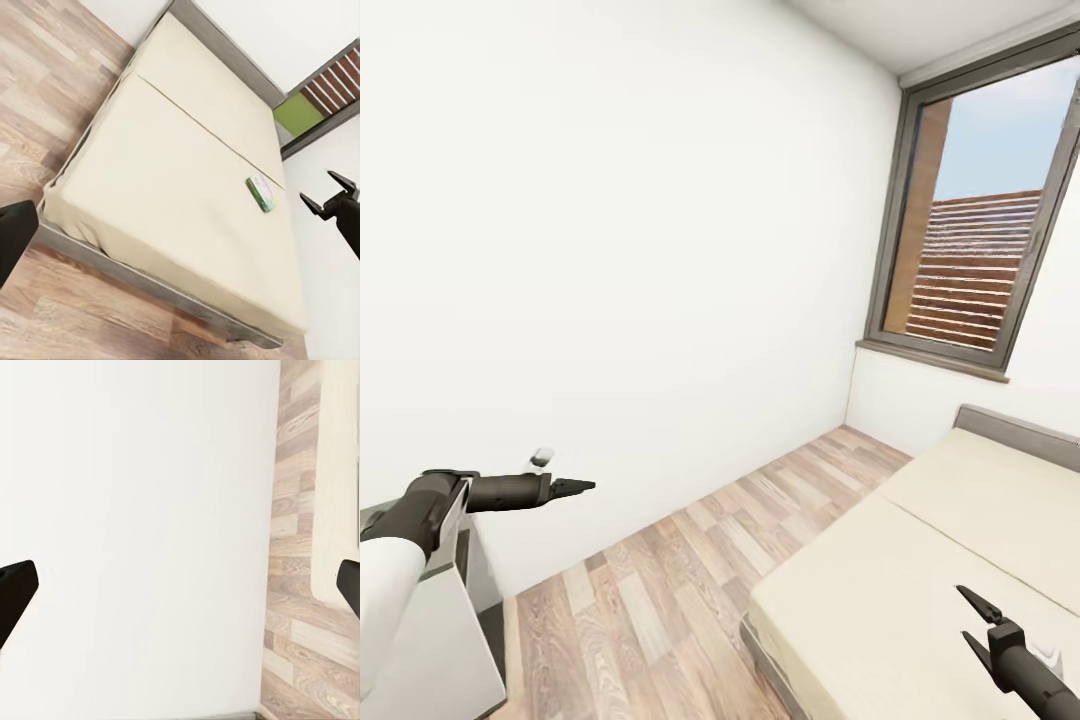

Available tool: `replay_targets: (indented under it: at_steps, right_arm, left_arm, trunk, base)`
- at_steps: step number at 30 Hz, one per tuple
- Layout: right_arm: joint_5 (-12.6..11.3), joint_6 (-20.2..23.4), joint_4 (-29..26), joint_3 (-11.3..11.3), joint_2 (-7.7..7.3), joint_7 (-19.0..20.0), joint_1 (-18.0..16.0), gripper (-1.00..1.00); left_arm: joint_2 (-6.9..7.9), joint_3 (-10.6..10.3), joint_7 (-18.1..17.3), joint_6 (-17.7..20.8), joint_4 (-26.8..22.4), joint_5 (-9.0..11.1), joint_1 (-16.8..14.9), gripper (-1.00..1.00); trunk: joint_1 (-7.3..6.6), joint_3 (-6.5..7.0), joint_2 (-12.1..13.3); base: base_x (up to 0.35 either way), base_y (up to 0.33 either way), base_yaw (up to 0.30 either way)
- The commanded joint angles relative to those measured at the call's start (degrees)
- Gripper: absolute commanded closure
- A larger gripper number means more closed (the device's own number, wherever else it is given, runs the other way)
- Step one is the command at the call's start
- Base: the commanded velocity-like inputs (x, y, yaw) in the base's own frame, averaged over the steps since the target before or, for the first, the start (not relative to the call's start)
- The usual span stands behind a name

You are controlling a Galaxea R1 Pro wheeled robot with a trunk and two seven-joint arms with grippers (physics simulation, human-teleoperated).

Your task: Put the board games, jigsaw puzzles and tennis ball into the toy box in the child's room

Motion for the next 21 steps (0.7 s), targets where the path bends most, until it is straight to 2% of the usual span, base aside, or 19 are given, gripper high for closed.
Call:
replay_targets:
  at_steps: [1,21]
  right_arm:
    - [-0.3,0.4,0.1,-0.1,0.01,0.0,0.0,-1.00]
    - [-0.3,0.4,0.1,-0.1,0.02,0.0,0.0,-1.00]
  left_arm:
    - [-0.07,0.4,-0.4,0.6,0.0,-0.6,0.0,-1.00]
    - [-0.07,0.4,-0.4,0.6,0.0,-0.6,0.0,-1.00]
  trunk:
    - [0.02,-0.02,0.0]
    - [0.02,-0.02,0.0]
  base:
    - [0.000,-0.169,-0.130]
    - [0.000,-0.024,-0.259]
